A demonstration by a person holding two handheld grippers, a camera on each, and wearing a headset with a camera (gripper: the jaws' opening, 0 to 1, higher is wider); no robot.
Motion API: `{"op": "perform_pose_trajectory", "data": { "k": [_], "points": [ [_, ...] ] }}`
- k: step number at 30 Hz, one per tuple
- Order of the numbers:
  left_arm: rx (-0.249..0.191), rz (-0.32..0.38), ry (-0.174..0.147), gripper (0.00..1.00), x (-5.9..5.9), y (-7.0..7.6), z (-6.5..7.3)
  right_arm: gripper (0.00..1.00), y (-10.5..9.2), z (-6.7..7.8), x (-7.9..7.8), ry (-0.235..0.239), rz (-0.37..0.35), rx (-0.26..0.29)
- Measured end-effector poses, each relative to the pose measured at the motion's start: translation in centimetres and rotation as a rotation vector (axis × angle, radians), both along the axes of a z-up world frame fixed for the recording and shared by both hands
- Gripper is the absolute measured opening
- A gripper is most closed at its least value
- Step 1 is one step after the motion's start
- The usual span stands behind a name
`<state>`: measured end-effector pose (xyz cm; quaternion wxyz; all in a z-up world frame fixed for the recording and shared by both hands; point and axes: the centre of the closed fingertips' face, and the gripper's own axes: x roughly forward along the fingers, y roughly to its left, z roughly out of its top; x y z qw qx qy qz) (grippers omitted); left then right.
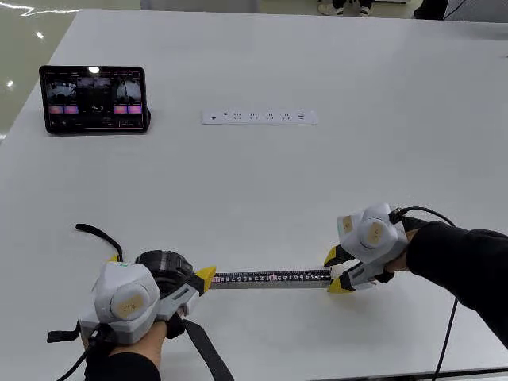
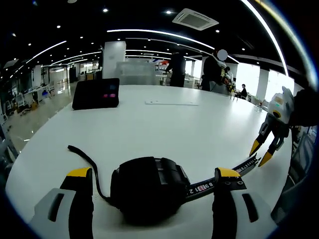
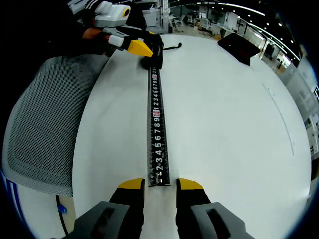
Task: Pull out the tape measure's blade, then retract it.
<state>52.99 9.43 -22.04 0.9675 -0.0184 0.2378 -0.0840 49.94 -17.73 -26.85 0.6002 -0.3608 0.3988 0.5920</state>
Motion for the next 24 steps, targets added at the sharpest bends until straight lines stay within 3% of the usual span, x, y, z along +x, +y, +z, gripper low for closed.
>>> {"op": "perform_pose_trajectory", "data": {
  "k": [12,24],
  "points": [
    [-0.007,0.023,-0.007,0.98,0.23,0.48,0.07,0.11,0.09,-0.08,0.16,-0.013,0.008,-0.01],
    [-0.026,0.02,0.008,0.84,0.27,0.13,-0.26,0.1,0.09,-0.16,0.06,-0.017,0.032,-0.048]
  ]
}}
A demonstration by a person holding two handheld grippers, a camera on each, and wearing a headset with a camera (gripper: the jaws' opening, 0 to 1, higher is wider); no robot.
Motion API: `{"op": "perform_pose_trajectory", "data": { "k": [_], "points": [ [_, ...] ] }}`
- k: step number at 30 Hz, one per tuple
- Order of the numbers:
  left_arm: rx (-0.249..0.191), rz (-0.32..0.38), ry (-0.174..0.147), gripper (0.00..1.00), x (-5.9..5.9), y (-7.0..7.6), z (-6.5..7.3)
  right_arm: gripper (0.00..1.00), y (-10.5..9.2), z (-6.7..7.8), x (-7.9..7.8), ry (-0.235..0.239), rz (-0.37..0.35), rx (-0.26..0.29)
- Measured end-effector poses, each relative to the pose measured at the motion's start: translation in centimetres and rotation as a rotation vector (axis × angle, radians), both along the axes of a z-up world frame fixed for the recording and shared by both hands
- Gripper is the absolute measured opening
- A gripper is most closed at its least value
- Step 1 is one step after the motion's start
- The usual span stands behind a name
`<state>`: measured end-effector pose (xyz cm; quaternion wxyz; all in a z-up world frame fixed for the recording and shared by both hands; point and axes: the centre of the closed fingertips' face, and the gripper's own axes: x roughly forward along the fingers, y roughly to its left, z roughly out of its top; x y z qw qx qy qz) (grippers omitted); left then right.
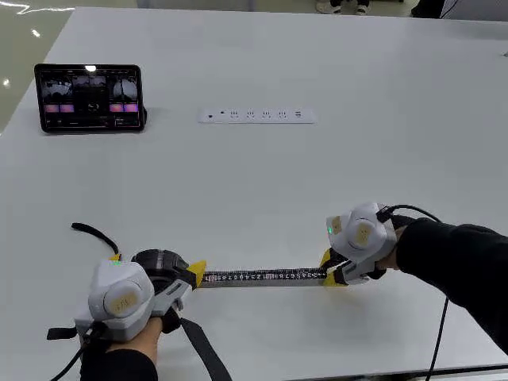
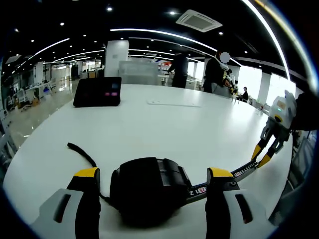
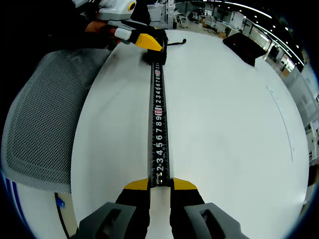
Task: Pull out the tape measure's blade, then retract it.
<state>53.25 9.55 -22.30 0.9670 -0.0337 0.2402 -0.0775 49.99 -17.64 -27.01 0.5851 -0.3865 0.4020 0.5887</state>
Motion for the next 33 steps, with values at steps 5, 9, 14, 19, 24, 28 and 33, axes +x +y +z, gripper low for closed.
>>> {"op": "perform_pose_trajectory", "data": {
  "k": [5,9,14,19,24,28,33],
  "points": [
    [0.006,0.005,0.019,0.81,-0.1,0.2,-0.6,0.1,0.0,-0.1,0.1,0.008,-0.024,0.003],
    [-0.001,0.013,0.029,0.78,-0.2,0.5,-1.1,0.1,0.0,0.0,0.0,0.013,-0.036,0.005],
    [-0.012,0.014,0.036,0.74,-0.2,0.5,-1.3,0.1,-0.1,0.0,0.1,0.018,-0.061,-0.001],
    [-0.022,0.015,0.037,0.7,0.0,0.4,-1.3,0.1,0.0,0.0,0.1,0.019,-0.073,-0.005],
    [-0.013,0.02,0.041,0.71,0.0,0.5,-1.5,0.1,-0.1,-0.1,0.2,0.02,-0.084,-0.005],
    [-0.023,0.012,0.05,0.68,0.0,0.3,-1.6,0.1,-0.1,-0.1,0.2,0.023,-0.092,-0.004],
    [-0.007,0.003,0.057,0.65,-0.1,0.4,-1.5,0.1,-0.1,-0.2,0.3,0.028,-0.107,0.002]
  ]
}}
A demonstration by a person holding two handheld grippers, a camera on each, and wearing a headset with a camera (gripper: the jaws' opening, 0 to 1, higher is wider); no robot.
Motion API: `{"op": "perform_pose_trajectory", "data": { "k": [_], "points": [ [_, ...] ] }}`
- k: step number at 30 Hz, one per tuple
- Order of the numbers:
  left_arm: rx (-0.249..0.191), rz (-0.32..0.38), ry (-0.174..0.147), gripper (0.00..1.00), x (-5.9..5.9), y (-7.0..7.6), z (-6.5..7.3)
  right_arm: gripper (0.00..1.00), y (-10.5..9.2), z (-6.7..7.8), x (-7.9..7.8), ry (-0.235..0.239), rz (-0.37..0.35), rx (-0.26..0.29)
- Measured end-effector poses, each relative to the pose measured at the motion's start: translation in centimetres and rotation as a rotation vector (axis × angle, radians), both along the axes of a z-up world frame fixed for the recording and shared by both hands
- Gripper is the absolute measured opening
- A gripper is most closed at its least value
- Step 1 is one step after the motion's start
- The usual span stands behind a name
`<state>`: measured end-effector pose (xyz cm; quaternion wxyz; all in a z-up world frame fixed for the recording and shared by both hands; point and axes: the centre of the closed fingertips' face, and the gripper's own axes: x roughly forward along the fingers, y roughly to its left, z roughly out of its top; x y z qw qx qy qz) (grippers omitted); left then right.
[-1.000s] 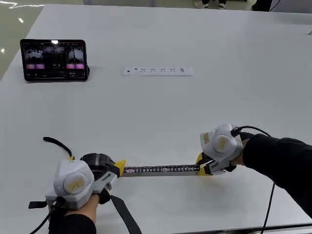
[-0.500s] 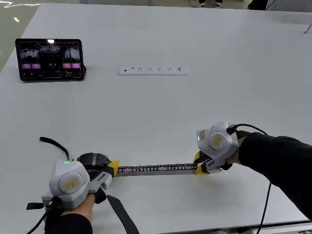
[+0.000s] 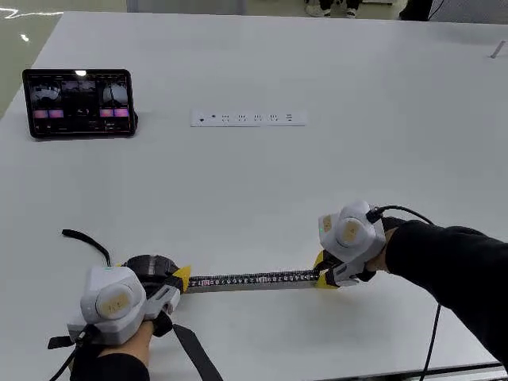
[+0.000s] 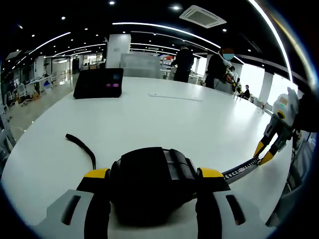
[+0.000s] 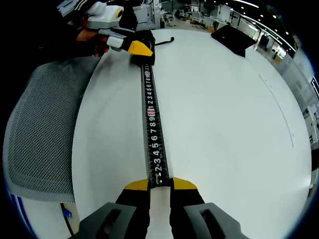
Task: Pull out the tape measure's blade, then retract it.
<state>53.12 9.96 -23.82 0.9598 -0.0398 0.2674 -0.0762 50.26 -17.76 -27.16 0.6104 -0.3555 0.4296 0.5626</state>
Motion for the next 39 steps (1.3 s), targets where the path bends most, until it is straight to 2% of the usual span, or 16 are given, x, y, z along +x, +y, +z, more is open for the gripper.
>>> {"op": "perform_pose_trajectory", "data": {
  "k": [6,12,16,26,35,39],
  "points": [
    [0.016,-0.013,0.043,0.63,-0.13,-0.07,-0.23,0.1,0.13,0.11,-0.04,-0.003,0.0,0.003],
    [0.013,-0.017,0.045,0.63,-0.15,-0.18,-0.26,0.09,0.11,0.09,-0.01,0.0,-0.004,0.015],
    [0.01,-0.02,0.05,0.63,-0.17,-0.31,-0.23,0.08,0.22,0.21,0.1,0.021,-0.042,0.028],
    [0.009,-0.023,0.053,0.63,-0.05,-0.35,-0.32,0.08,0.62,0.18,-0.01,0.011,-0.027,0.01],
    [0.012,-0.027,0.069,0.64,0.01,-0.39,-0.41,0.09,0.91,0.16,0.11,0.033,-0.035,-0.009],
    [-0.001,-0.031,0.068,0.63,-0.03,-0.42,-0.35,0.09,1.0,0.22,0.2,0.058,-0.069,-0.012]
  ]
}}
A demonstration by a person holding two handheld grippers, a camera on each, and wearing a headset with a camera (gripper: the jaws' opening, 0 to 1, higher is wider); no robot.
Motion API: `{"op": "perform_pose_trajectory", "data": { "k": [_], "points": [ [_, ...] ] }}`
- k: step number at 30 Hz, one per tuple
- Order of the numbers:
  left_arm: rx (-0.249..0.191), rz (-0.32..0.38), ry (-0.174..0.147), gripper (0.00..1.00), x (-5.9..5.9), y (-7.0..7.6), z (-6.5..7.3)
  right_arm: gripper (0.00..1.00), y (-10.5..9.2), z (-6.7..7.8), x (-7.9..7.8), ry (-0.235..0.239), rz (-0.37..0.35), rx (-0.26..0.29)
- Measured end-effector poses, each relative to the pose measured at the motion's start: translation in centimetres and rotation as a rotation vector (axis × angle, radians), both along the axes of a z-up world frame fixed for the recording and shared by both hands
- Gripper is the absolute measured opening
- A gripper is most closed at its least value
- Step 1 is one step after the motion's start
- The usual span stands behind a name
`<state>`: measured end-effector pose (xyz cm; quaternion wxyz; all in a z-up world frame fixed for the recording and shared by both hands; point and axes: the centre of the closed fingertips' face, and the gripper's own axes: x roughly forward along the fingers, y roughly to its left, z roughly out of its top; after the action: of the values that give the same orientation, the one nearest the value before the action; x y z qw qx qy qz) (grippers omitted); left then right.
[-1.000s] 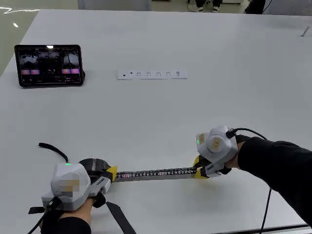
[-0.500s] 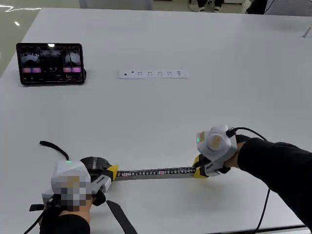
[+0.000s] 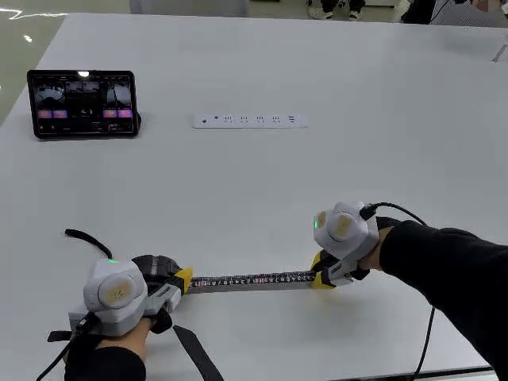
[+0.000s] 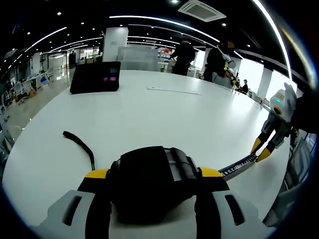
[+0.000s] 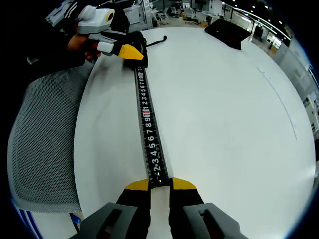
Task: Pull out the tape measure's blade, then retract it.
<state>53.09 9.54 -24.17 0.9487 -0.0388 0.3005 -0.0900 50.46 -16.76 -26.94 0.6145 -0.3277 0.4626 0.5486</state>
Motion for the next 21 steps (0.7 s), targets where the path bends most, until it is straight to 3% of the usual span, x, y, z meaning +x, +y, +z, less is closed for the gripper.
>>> {"op": "perform_pose_trajectory", "data": {
  "k": [7,21],
  "points": [
    [-0.002,0.0,0.015,0.64,-0.07,0.0,-0.06,0.09,0.16,-0.16,-0.02,0.001,0.008,-0.036],
    [-0.005,-0.001,0.025,0.64,-0.05,0.02,-0.14,0.09,0.45,-0.11,-0.12,-0.012,0.029,-0.052]
  ]
}}
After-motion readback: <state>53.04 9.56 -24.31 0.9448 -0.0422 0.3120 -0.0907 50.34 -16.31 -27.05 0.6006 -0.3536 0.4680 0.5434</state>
